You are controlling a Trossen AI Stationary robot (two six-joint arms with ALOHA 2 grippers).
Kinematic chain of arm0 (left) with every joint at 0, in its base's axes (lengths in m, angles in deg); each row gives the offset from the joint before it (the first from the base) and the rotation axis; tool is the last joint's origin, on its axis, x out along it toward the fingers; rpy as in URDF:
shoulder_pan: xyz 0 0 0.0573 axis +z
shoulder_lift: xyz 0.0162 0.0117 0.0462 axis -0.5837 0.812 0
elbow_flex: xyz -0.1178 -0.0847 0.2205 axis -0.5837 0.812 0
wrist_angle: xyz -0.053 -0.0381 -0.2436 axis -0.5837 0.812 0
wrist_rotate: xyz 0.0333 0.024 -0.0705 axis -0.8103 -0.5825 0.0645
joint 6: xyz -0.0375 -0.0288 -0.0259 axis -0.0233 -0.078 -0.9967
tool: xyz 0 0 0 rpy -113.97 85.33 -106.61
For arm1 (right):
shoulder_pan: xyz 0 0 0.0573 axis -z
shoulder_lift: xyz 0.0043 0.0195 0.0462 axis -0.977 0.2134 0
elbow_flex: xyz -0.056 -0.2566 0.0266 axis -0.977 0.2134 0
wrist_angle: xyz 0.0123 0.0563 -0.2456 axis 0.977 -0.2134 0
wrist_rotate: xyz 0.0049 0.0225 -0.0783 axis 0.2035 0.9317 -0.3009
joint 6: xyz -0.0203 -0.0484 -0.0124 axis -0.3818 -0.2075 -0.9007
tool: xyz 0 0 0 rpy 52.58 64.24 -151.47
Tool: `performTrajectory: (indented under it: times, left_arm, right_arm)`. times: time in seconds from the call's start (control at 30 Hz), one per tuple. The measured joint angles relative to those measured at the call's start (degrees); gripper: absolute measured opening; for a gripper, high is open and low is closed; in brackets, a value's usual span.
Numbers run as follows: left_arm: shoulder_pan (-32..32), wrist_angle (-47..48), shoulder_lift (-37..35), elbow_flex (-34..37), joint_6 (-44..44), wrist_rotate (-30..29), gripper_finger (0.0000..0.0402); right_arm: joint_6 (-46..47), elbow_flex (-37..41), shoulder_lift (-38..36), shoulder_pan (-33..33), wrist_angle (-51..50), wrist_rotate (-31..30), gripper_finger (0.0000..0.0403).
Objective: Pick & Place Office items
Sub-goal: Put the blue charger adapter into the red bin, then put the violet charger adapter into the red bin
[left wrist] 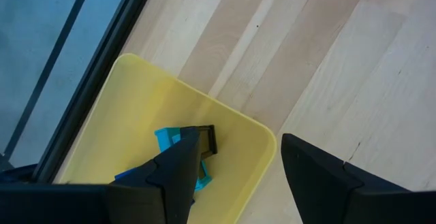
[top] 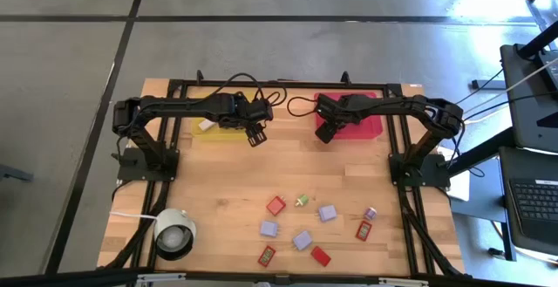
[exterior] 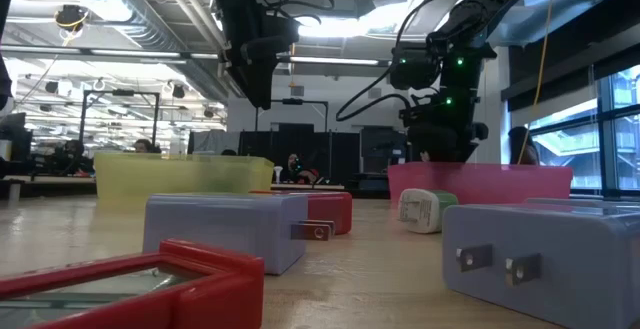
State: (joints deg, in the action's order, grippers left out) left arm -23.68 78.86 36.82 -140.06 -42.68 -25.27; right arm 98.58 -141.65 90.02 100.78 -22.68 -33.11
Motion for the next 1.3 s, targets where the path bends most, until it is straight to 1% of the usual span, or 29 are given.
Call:
performTrajectory:
  times: [0.13, 0.2, 0.33, 0.4, 0.5, 0.6, 0.67, 0.83, 0.97, 1.03, 1.17, 1.23, 1.3]
  left_arm:
    - [0.0, 0.0, 0.0, 0.0, 0.0, 0.0, 0.0203]
    - [0.0, 0.0, 0.0, 0.0, 0.0, 0.0, 0.0203]
    - [0.0, 0.0, 0.0, 0.0, 0.0, 0.0, 0.0201]
    - [0.0, 0.0, 0.0, 0.0, 0.0, 0.0, 0.0201]
    - [0.0, 0.0, 0.0, 0.0, 0.0, 0.0, 0.02]
    - [0.0, 0.0, 0.0, 0.0, 0.0, 0.0, 0.0201]
    - [0.0, 0.0, 0.0, 0.0, 0.0, 0.0, 0.0202]
    - [0.0, 0.0, 0.0, 0.0, 0.0, 0.1, 0.0202]
    - [0.0, 0.0, 0.0, 0.0, 0.0, 0.1, 0.0201]
    - [0.0, 0.0, 0.0, 0.0, 0.0, 0.1, 0.0202]
    - [0.0, 0.0, 0.0, 0.0, 0.0, 0.2, 0.0203]
    - [0.0, 0.0, 0.0, 0.0, 0.0, 0.2, 0.0202]
    - [0.0, 0.0, 0.0, 0.0, 0.0, 0.2, 0.0201]
  right_arm:
    - [1.1, -0.2, -0.6, 0.0, -0.7, -1.2, 0.0249]
    - [1.5, -1.8, -1.8, -0.1, -3.8, -2.1, 0.0255]
    - [1.7, -6.2, -5.9, -1.2, -13.2, -3.6, 0.0253]
    - [3.3, -7.1, -8.5, -2.5, -16.2, -3.4, 0.0248]
    - [7.2, -7.2, -12.6, -5.6, -20.4, 0.8, 0.0239]
    - [13.3, -7.2, -15.1, -10.4, -24.9, 4.4, 0.0231]
    - [18.1, -7.1, -16.3, -14.7, -27.6, 5.7, 0.0227]
    - [30.9, -4.5, -17.6, -26.7, -28.3, 9.3, 0.0224]
    - [35.9, -1.5, -17.2, -35.8, -28.1, 14.6, 0.0224]
    - [42.6, 0.5, -17.1, -39.5, -27.9, 17.5, 0.0224]
    - [61.2, 3.4, -17.1, -43.9, -27.9, 23.0, 0.0228]
    - [70.8, 4.5, -17.1, -45.8, -27.9, 23.8, 0.0233]
    - [82.1, 5.6, -17.1, -47.9, -27.5, 23.2, 0.0237]
